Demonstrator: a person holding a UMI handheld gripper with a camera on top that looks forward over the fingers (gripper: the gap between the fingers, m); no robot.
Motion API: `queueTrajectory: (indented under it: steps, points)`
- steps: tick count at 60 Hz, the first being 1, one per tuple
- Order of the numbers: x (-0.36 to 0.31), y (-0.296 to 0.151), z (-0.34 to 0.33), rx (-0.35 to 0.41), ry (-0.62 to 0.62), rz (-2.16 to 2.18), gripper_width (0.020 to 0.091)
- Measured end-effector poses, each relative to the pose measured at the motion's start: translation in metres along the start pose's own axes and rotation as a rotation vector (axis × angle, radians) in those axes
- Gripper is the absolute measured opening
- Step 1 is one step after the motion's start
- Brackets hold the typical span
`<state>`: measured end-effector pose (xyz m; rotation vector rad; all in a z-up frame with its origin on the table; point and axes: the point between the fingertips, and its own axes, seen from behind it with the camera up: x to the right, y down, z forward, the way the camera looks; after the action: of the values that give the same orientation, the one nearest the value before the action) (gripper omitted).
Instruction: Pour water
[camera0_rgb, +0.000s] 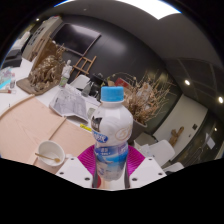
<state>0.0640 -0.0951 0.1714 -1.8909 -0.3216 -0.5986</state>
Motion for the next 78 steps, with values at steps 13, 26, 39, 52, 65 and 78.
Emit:
queueTrajectory:
  steps: [13,26,39,52,65,78]
  points:
    - [-0.037,0.048,0.032,-0.03,-0.161,0.387,0.0356]
    - [-0.056,0.092,0.055,-0.067,-0.207,0.494,0.0371]
    - [-0.054,0.092,0.052,-0.031,-0.208,0.509,0.0503]
    - [-0.049,0.087,0.014,-0.127,-0.212,0.519,0.0856]
    - [-0.046,0.057,-0.1,-0.263,-0.157,0.48,0.0856]
    - [-0.067,0.016,-0.22,-0.302,-0.149,0.475,0.0858]
